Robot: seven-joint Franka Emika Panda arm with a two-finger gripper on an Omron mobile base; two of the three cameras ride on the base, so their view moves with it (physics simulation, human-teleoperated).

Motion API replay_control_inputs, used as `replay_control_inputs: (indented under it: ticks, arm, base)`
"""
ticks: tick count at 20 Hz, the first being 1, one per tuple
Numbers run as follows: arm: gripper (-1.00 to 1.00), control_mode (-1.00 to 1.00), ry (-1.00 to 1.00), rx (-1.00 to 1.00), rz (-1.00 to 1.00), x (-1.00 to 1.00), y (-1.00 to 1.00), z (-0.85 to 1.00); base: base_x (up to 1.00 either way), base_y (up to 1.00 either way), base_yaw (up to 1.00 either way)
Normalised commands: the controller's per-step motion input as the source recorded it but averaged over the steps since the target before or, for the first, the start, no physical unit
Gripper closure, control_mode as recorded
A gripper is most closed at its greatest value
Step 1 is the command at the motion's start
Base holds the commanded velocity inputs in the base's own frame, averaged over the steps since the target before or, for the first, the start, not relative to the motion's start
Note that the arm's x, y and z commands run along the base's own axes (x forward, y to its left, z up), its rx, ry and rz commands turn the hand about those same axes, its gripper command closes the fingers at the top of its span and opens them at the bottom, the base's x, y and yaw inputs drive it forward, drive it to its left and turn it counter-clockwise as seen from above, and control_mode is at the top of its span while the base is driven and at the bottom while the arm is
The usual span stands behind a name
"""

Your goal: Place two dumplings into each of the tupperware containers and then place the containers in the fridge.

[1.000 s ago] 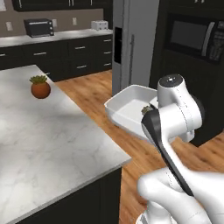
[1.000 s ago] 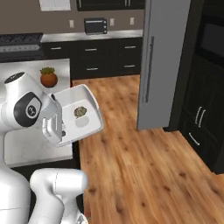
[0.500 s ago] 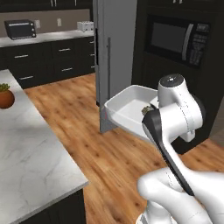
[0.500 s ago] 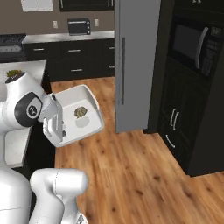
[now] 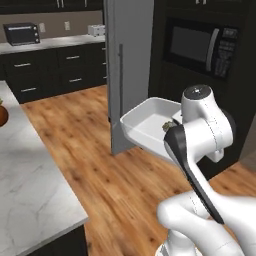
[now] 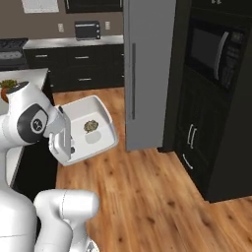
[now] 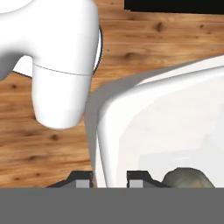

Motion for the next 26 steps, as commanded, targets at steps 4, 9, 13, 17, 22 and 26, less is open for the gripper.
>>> replay_control_inputs:
  ticks: [4, 9, 13, 17, 22, 26]
  arm:
    - [1.00, 1.00, 0.00, 0.00, 0.00, 0.00, 0.00, 0.00]
    - [1.00, 1.00, 0.00, 0.00, 0.00, 0.00, 0.00, 0.00]
    - [1.00, 1.00, 0.00, 0.00, 0.00, 0.00, 0.00, 0.00]
    - [1.00, 1.00, 0.00, 0.00, 0.00, 0.00, 0.00, 0.00]
    - [1.00, 1.00, 0.00, 0.00, 0.00, 0.00, 0.00, 0.00]
    - [1.00, 1.00, 0.00, 0.00, 0.00, 0.00, 0.00, 0.00]
  base:
    - [0.64, 0.12, 0.14]
    - [0.92, 0.20, 0.15]
    - [0.99, 0.14, 0.14]
    - [1.00, 0.05, 0.08]
    - [1.00, 0.00, 0.02]
    - [0.85, 0.06, 0.00]
